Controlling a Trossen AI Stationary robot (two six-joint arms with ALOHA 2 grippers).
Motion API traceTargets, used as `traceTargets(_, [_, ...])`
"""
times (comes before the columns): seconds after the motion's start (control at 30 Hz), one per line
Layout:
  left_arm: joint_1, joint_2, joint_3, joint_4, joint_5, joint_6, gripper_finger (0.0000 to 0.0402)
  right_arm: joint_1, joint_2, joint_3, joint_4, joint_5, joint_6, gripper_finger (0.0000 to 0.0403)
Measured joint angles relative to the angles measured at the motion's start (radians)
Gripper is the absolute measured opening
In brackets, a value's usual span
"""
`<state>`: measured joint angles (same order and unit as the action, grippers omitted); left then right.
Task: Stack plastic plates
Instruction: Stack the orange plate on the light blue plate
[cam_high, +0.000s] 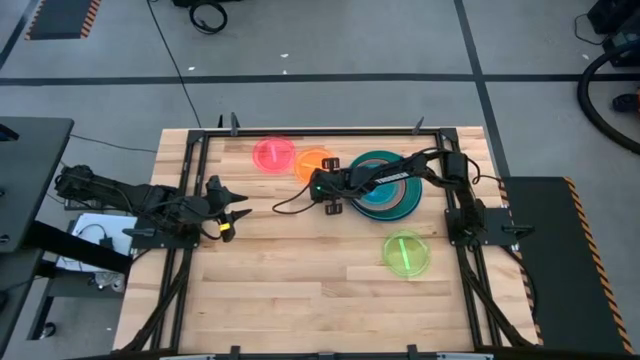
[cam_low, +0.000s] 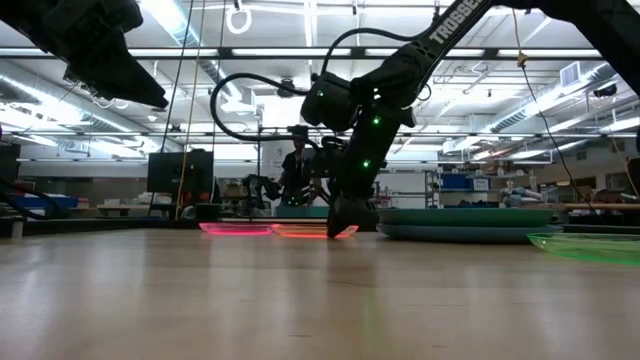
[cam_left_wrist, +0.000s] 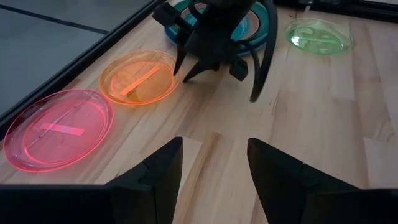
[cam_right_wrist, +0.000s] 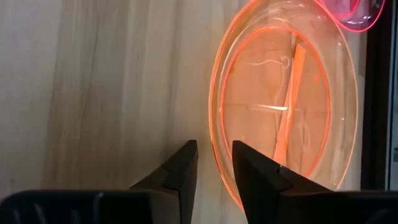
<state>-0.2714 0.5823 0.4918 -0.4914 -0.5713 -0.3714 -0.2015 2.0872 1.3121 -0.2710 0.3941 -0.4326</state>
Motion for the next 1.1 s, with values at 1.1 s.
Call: traceTargets(1.1, [0.000, 0.000, 0.000, -0.004, 0.000, 0.000, 0.0188, 0.144, -0.085, -0.005, -0.087, 0.262, -0.061, 0.0011])
